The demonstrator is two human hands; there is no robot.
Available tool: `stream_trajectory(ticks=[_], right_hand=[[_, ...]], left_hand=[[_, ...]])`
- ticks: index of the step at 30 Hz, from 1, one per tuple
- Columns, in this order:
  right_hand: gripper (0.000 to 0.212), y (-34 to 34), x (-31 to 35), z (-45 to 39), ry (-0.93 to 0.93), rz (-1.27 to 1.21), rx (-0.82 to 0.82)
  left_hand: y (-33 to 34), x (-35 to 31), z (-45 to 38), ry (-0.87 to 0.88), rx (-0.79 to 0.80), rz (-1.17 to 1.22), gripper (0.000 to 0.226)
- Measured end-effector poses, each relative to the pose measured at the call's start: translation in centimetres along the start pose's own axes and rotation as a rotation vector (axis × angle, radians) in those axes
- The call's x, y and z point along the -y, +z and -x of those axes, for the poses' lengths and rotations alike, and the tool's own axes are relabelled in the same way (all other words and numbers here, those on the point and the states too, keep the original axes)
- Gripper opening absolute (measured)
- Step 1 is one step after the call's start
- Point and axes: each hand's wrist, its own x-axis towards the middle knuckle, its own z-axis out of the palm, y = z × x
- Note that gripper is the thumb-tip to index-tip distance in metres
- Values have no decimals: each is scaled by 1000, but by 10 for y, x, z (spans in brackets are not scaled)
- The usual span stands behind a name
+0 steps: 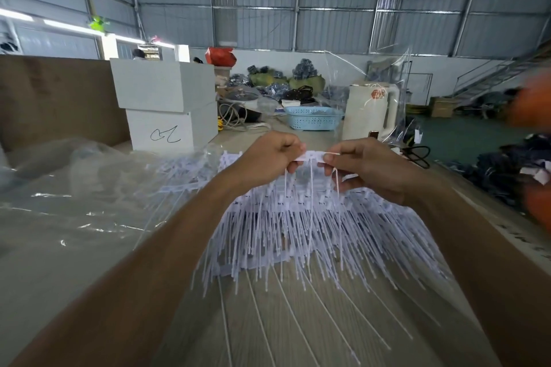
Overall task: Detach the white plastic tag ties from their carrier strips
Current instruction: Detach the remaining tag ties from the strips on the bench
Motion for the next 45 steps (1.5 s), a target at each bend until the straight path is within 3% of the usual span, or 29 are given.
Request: stream_trajectory(ticks=[8,17,24,26,30,35,38,42,45], right_hand=[[14,13,41,2,-190,20,-24],[11,21,45,0,-525,808,-270],[19,24,30,-2,-716,1135,-406],[21,19,25,-4,-679,1021,-459],[25,9,18,-12,-473,592,-491],[19,15,17,-13,-311,314,-272],[17,20,17,-13,-364,387,-194],[11,19,15,-16,-349,479,-273],[6,17,15,-13,-359,390,-219]], left_hand=[[-7,-12,-5,-60,-89,387,35],[-19,-8,-12,-126,-67,472,34],[-20,-6,-11,-262,48,529,26],[-23,-7,-10,-263,60,497,27],[-25,-8,-3,-36,-63,196,36],[-22,-13,-1,36,59,-2,22],[-20,-14,-1,85,13,37,11],[-18,-14,-1,127,-87,192,18],[-19,-11,-3,145,-119,84,14]])
